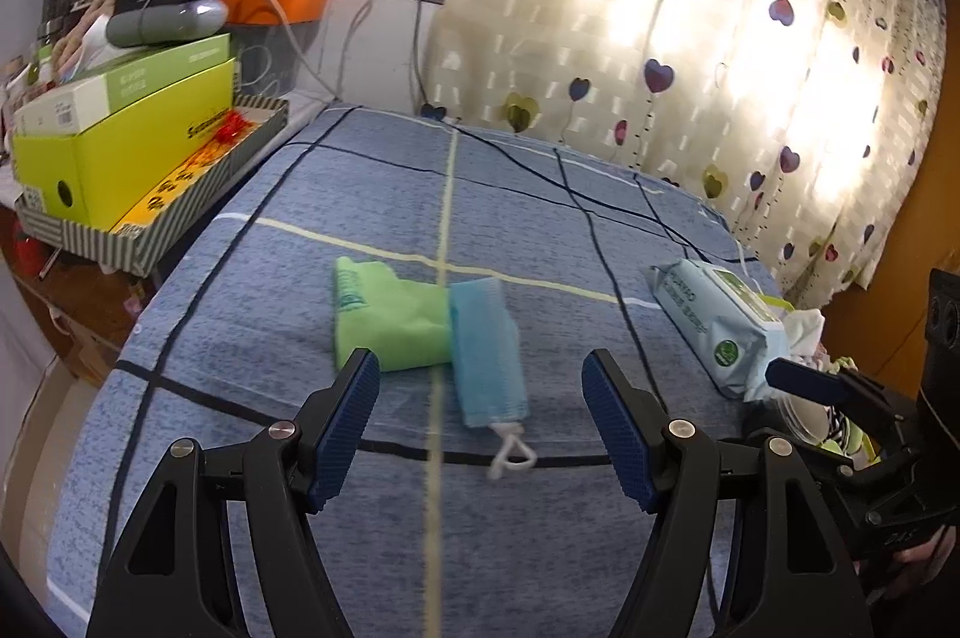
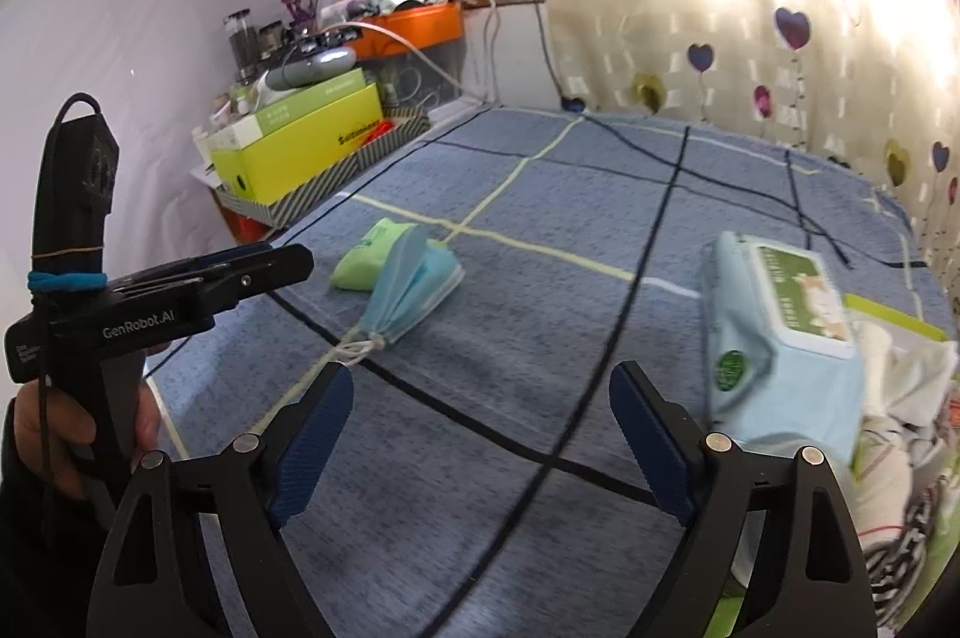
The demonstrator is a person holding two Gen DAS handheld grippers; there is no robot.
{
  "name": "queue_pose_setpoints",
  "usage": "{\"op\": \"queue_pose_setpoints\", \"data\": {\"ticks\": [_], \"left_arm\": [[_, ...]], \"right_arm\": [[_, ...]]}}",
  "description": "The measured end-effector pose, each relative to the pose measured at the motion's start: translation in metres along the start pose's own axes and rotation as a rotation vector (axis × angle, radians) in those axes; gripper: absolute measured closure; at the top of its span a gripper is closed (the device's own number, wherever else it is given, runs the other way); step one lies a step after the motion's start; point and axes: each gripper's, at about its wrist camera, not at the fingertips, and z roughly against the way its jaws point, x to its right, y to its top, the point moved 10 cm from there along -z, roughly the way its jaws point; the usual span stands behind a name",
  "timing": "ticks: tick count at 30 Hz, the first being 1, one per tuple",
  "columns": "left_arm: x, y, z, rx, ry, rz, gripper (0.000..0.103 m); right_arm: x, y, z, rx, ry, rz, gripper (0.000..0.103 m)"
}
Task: Organize soft objects
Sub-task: 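Grasp the stack of blue face masks with the right gripper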
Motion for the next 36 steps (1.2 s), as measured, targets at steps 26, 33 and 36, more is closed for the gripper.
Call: {"op": "queue_pose_setpoints", "data": {"ticks": [26,33,36], "left_arm": [[-0.069,0.005,-0.031,-0.076,-0.014,0.087,0.032],[-0.070,0.006,-0.045,-0.106,-0.018,0.102,0.032],[-0.065,0.006,-0.052,-0.121,-0.018,0.094,0.032]], "right_arm": [[-0.040,0.025,-0.134,-0.172,0.072,-0.100,0.043],[-0.041,0.020,-0.154,-0.208,0.081,-0.100,0.081],[-0.040,0.022,-0.149,-0.193,0.073,-0.090,0.090]]}}
